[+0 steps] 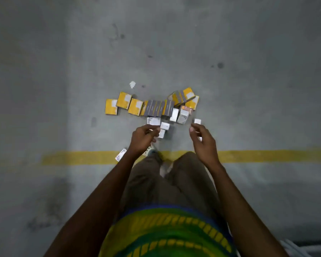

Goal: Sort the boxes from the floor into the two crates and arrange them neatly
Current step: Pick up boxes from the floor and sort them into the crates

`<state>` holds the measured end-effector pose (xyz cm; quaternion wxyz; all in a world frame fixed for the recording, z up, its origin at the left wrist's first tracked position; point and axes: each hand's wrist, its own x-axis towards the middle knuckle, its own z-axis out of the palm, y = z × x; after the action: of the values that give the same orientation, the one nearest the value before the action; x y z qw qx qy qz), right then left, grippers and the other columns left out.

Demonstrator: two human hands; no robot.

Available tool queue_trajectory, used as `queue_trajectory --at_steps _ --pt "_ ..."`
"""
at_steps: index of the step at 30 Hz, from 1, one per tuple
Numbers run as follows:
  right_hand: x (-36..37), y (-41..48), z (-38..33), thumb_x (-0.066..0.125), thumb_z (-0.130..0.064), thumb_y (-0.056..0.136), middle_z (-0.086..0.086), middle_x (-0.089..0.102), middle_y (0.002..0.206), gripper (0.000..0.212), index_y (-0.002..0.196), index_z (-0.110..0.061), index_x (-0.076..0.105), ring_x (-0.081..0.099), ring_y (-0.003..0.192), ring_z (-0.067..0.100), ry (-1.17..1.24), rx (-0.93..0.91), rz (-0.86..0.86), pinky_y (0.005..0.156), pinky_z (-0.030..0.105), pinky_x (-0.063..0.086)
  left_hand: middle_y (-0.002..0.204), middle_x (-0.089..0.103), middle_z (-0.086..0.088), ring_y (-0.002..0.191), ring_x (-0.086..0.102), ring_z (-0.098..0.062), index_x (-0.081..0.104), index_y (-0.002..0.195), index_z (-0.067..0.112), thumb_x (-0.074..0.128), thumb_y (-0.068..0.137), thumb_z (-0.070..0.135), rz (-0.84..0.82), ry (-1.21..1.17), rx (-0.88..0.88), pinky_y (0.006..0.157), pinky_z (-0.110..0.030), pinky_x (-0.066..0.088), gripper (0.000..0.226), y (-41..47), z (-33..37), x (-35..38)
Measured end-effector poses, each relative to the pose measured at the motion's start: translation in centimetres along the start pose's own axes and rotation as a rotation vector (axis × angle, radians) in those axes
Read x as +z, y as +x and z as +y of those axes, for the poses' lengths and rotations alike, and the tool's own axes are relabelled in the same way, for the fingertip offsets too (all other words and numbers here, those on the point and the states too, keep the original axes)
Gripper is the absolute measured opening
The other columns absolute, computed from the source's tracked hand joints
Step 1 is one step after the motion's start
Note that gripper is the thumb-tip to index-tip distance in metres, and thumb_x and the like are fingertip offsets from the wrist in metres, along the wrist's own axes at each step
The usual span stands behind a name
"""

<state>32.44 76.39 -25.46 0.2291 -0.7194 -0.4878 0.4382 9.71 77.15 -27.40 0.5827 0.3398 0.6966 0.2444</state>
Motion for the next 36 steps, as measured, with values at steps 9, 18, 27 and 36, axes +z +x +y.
queue_trajectory --at_steps 9,18,27,36 --pt "15.8 19.8 12.7 0.061 -0.039 0.099 0.002 0.07 0.114 0.029 0.121 -0.021 0.068 0.066 0.104 0.018 -0.013 0.215 -0.101 0.089 0.03 0.052 0.086 0.077 -0.007 0.077 0.073 -0.027 0.075 0.104 0.022 0.074 0.087 0.035 0.101 0.116 -0.165 0.067 -0.038 0.056 0.021 21.7 -12.0 1.7" --pt "33.8 35.3 33.4 0.067 -0.047 0.093 0.013 0.044 0.144 0.05 0.135 -0.023 0.055 0.041 0.134 0.038 -0.356 0.332 -0.15 0.105 0.048 0.039 0.113 0.072 -0.007 0.11 0.066 -0.024 0.065 0.125 0.018 0.074 0.085 0.04 0.327 0.405 -0.218 0.091 -0.029 0.045 0.046 46.8 -29.5 6.4" --pt "40.5 37.2 40.6 0.084 -0.053 0.072 0.016 0.01 0.159 0.103 0.15 -0.026 0.023 0.022 0.144 0.045 -0.357 0.57 -0.076 0.11 0.056 0.039 0.127 0.061 -0.013 0.116 0.061 -0.035 0.042 0.147 0.026 0.086 0.073 0.036 0.195 0.73 -0.08 0.093 -0.05 0.053 0.086 56.9 -36.7 5.5" --pt "36.7 36.7 34.2 0.084 -0.052 0.072 0.011 0.045 0.13 0.072 0.125 -0.022 0.045 0.055 0.116 0.037 -0.217 0.545 -0.023 0.087 0.039 0.048 0.089 0.076 -0.003 0.088 0.071 -0.025 0.075 0.091 0.014 0.068 0.075 0.046 0.554 0.395 -0.143 0.079 -0.027 0.048 0.036 54.4 -32.2 2.3"
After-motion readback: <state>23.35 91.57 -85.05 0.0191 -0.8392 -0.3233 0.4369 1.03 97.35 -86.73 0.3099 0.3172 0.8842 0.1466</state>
